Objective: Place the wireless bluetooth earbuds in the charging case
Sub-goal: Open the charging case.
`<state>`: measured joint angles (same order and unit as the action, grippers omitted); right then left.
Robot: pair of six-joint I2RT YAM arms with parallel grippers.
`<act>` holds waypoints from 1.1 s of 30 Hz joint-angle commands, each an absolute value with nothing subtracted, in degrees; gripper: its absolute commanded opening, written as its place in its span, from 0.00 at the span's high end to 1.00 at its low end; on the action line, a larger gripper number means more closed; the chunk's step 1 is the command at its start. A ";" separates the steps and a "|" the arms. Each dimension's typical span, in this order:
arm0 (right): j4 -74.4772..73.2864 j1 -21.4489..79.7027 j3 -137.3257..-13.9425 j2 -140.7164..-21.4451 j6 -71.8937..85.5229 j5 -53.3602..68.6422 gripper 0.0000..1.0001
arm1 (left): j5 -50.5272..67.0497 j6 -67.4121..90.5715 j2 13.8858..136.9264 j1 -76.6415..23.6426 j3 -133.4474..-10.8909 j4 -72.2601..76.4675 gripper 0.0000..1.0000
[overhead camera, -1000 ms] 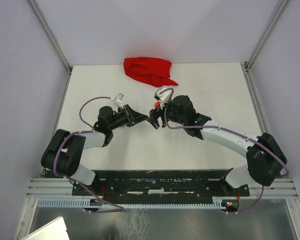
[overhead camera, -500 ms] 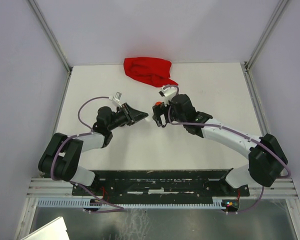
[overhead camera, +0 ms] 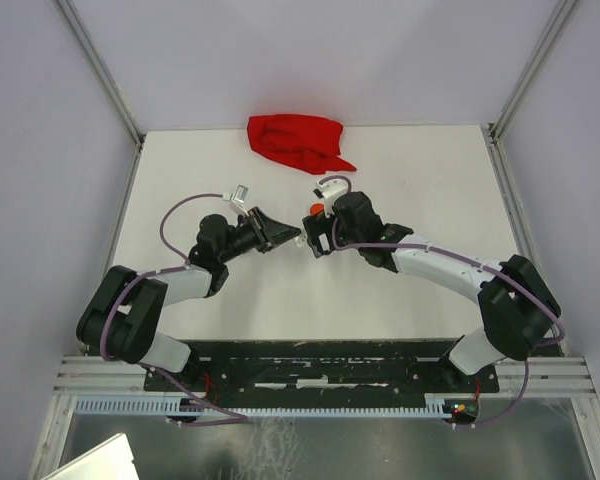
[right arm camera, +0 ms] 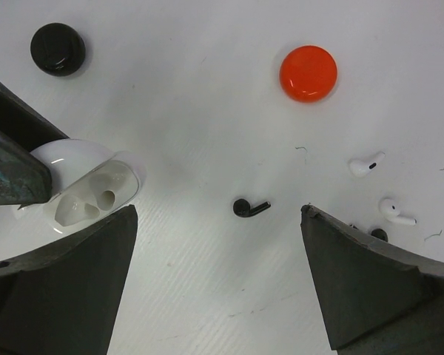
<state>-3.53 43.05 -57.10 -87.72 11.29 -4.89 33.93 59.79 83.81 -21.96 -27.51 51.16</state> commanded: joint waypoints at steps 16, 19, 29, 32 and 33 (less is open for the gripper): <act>4.71 42.78 -61.95 -90.92 10.95 -6.73 0.00 | 35.61 74.59 91.35 -22.92 -26.96 68.69 0.97; 4.89 42.45 -62.51 -91.67 10.91 -6.43 0.00 | 35.33 79.52 95.12 -22.78 -26.75 75.54 0.97; 1.08 41.64 -62.01 -90.05 10.90 -9.47 0.00 | 31.98 87.53 103.62 -19.14 -26.66 87.86 0.97; -0.04 41.19 -60.82 -88.37 10.82 -10.79 0.00 | 31.90 87.22 104.14 -17.88 -26.21 87.92 0.97; -0.65 41.10 -60.46 -87.90 10.92 -11.61 0.00 | 31.82 86.93 104.15 -17.46 -25.89 87.94 0.97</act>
<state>-1.54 41.52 -59.99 -92.03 10.26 -8.67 31.48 84.68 103.63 -18.98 -26.70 81.73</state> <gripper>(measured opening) 0.994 0.311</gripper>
